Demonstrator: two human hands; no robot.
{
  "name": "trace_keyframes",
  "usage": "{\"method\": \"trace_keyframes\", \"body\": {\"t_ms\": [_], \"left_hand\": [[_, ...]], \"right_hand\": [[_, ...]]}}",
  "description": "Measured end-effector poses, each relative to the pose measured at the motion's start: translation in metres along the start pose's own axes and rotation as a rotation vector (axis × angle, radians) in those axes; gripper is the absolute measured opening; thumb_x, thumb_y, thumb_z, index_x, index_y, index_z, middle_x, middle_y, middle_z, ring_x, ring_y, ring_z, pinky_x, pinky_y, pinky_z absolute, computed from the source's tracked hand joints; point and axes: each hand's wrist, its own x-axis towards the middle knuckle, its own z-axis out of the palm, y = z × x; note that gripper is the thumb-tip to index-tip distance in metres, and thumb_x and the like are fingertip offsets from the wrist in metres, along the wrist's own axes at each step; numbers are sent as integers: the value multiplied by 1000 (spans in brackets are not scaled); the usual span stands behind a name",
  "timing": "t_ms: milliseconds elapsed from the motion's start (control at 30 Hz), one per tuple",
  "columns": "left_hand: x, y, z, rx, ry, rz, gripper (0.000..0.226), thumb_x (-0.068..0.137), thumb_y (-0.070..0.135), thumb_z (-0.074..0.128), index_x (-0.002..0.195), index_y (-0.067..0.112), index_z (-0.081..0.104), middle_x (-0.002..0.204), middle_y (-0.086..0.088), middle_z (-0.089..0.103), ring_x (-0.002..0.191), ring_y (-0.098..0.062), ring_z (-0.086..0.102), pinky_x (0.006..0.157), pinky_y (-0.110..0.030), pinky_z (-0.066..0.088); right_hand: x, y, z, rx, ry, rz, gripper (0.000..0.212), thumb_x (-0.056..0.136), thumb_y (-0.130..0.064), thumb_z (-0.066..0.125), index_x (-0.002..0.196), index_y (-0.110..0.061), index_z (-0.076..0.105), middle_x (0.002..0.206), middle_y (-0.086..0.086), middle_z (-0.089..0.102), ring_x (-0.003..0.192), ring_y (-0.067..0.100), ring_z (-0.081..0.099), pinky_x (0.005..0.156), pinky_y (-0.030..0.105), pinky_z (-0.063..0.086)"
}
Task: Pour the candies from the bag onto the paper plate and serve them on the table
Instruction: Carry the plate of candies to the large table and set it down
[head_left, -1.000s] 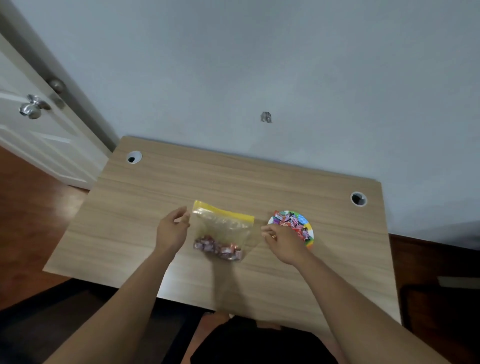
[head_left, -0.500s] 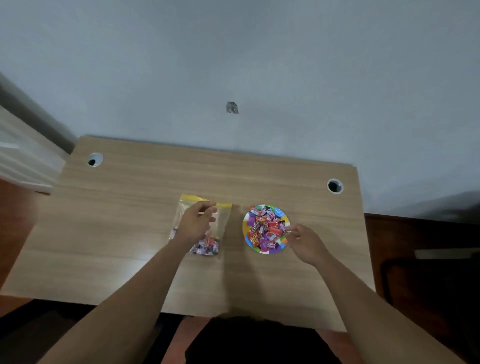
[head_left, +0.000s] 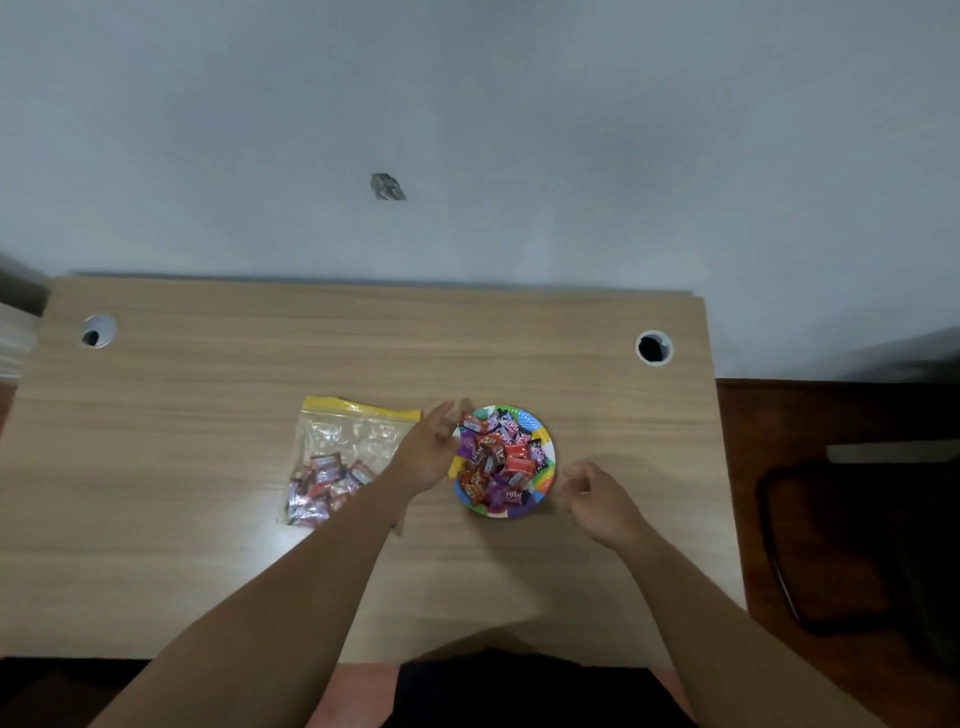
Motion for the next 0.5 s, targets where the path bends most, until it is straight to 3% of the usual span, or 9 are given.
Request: {"method": "trace_keyframes", "body": {"t_ms": [67, 167, 233, 333, 500], "left_hand": [[9, -2, 5, 12, -14, 28, 62, 102, 7, 57, 161, 23, 48, 121, -6, 76, 116, -27, 73, 108, -37, 53], [19, -12, 12, 52, 43, 61, 54, 96, 2, 57, 144, 24, 69, 119, -7, 83, 105, -27, 78, 100, -45, 61], [10, -4, 13, 49, 105, 47, 41, 99, 1, 55, 134, 14, 74, 125, -10, 81, 108, -30, 77, 108, -52, 56], [-2, 3, 17, 49, 136, -11, 35, 107, 9, 51, 135, 14, 72, 130, -11, 75, 118, -29, 70, 110, -44, 55], [-6, -11, 25, -178, 185, -112, 32, 103, 5, 62, 134, 10, 69, 135, -10, 74, 121, -25, 70, 108, -38, 55]], "right_hand": [[1, -3, 1, -14, 11, -10, 17, 94, -34, 60, 108, -25, 67, 110, 6, 78, 103, 32, 76, 94, 44, 60], [7, -3, 1, -23, 2, -20, 14, 98, -24, 65, 107, -17, 72, 108, 5, 79, 104, 25, 74, 98, 42, 58], [13, 1, 5, 26, -18, 0, 9, 94, -29, 67, 99, -23, 71, 102, 2, 80, 100, 24, 76, 97, 47, 60], [25, 8, 13, 103, -33, 35, 6, 89, -34, 70, 93, -30, 71, 100, -3, 81, 96, 21, 78, 94, 48, 63], [42, 23, 24, 156, -18, 53, 6, 88, -29, 68, 90, -31, 73, 99, -3, 82, 93, 22, 80, 93, 51, 64]]}}
